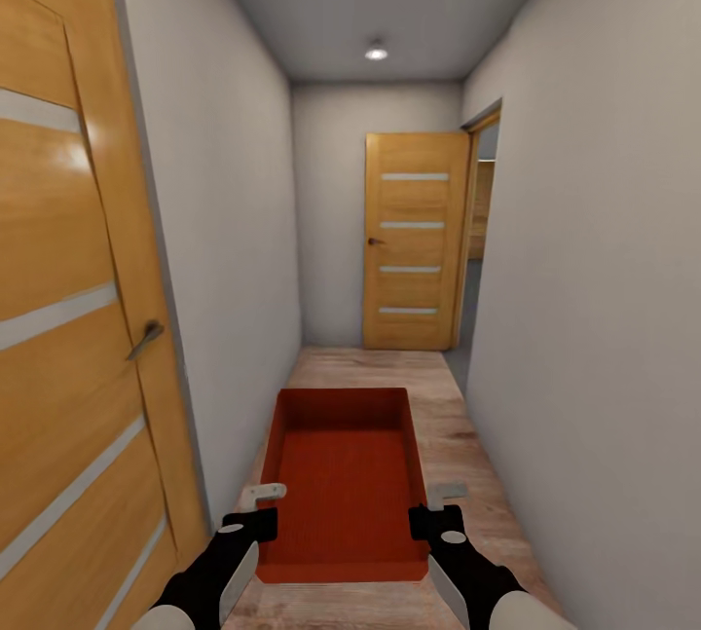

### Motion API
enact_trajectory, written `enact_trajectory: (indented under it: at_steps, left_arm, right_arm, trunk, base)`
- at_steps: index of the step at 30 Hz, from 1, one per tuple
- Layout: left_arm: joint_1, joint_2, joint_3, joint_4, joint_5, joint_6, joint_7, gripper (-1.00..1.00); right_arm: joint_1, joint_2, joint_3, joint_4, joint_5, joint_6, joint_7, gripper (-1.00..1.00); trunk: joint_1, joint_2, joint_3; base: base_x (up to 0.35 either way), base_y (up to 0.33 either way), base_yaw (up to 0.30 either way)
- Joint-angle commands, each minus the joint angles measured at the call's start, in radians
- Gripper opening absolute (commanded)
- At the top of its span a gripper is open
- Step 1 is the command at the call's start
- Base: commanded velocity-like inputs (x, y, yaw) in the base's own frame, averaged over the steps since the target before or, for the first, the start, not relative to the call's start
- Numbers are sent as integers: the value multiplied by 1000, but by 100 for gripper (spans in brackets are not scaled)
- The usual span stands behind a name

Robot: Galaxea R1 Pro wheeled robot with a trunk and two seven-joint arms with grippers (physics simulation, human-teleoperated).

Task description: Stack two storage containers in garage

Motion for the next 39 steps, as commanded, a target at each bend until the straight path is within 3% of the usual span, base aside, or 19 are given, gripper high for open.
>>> enact_trajectory:
  at_steps: [1,17,26,39]
  left_arm:
    - [0,0,18,-2,63,7,3,-100]
    - [0,0,17,-3,63,7,3,-100]
    - [0,0,18,-2,63,7,3,-100]
    - [0,0,18,-2,63,7,3,-100]
  right_arm:
    - [-1,0,-30,-3,5,-59,-12,-100]
    - [-1,0,-30,-3,5,-55,-12,-100]
    - [-1,0,-30,-3,4,-54,-12,-100]
    - [-1,0,-30,-3,5,-57,-12,-100]
  trunk:
    - [1,-1,-1]
    - [1,-1,-1]
    - [1,-1,-1]
    - [1,-1,-1]
  base:
    - [322,0,0]
    - [322,0,-3]
    - [322,0,-212]
    - [322,0,-20]
